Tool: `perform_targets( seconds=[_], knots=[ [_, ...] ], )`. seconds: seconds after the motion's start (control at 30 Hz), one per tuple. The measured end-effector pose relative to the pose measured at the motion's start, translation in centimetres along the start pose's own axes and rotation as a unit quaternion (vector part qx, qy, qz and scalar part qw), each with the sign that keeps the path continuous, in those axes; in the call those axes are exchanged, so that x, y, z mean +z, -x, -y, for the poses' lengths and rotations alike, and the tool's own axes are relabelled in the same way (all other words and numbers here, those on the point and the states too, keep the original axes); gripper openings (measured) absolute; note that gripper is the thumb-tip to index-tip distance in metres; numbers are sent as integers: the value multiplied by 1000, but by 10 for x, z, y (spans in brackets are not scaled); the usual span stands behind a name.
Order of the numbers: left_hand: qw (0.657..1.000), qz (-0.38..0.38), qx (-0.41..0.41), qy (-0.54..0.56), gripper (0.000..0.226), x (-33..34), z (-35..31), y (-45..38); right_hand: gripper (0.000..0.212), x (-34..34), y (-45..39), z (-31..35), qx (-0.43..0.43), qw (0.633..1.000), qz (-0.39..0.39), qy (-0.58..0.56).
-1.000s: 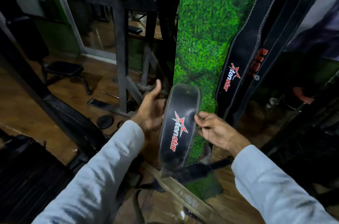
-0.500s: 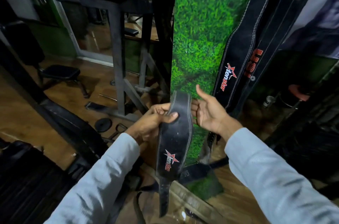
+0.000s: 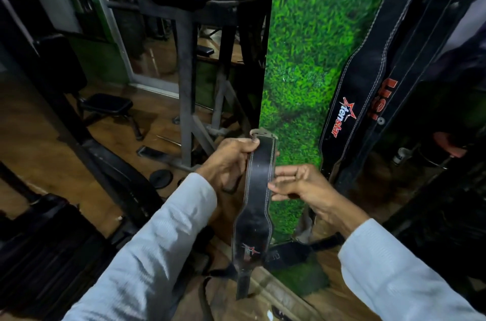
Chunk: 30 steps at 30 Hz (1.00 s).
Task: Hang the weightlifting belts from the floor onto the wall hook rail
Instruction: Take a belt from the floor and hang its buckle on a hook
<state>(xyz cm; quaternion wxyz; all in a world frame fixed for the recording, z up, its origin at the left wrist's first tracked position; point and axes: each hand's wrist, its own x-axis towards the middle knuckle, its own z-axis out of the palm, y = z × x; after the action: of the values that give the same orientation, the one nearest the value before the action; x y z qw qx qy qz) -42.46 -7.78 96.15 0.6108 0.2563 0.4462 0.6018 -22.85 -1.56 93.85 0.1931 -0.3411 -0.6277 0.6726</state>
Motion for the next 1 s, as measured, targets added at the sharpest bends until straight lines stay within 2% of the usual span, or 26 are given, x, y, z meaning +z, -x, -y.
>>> perform_targets(
  seconds=[0.07, 0.13, 0.23, 0.3, 0.37, 0.47, 0.53, 0.63, 0.77, 0.9, 1.0],
  knots=[
    [998, -10, 42, -50, 31, -2, 5, -3, 33, -1, 2, 0, 22, 999, 0, -29],
    [995, 20, 78, -58, 33, -2, 13, 0, 16, -5, 3, 6, 34, 996, -27, -79],
    [989, 43, 135, -48, 44, 0, 23, 10, 24, -8, 0, 22, -11, 994, -81, -78],
    [984, 57, 162, -36, 46, 0, 29, 15, 16, -6, -2, 37, -55, 990, -79, -108],
    [982, 66, 171, -36, 42, 0, 31, 20, 8, -2, -6, 52, -90, 983, -92, -129],
    [985, 65, 154, -52, 37, -2, 32, 23, 10, 2, -12, 64, -163, 973, -153, -58],
    [989, 43, 136, -38, 32, -2, 21, 25, 2, 4, -11, 65, -193, 968, -155, -31],
    [982, 53, 172, -61, 25, 10, -10, 31, 20, 5, -8, 61, -220, 961, -164, 23],
    [957, 4, 257, -135, 24, 30, -33, 20, 17, 5, -7, 63, -240, 957, -148, 65],
    [946, -6, 267, -183, 24, 26, -26, 15, 27, -12, 7, 73, -187, 975, -97, 69],
    [943, 6, 269, -196, 8, 23, -15, 12, 25, -27, 17, 87, -171, 969, -175, 37]
  ],
)
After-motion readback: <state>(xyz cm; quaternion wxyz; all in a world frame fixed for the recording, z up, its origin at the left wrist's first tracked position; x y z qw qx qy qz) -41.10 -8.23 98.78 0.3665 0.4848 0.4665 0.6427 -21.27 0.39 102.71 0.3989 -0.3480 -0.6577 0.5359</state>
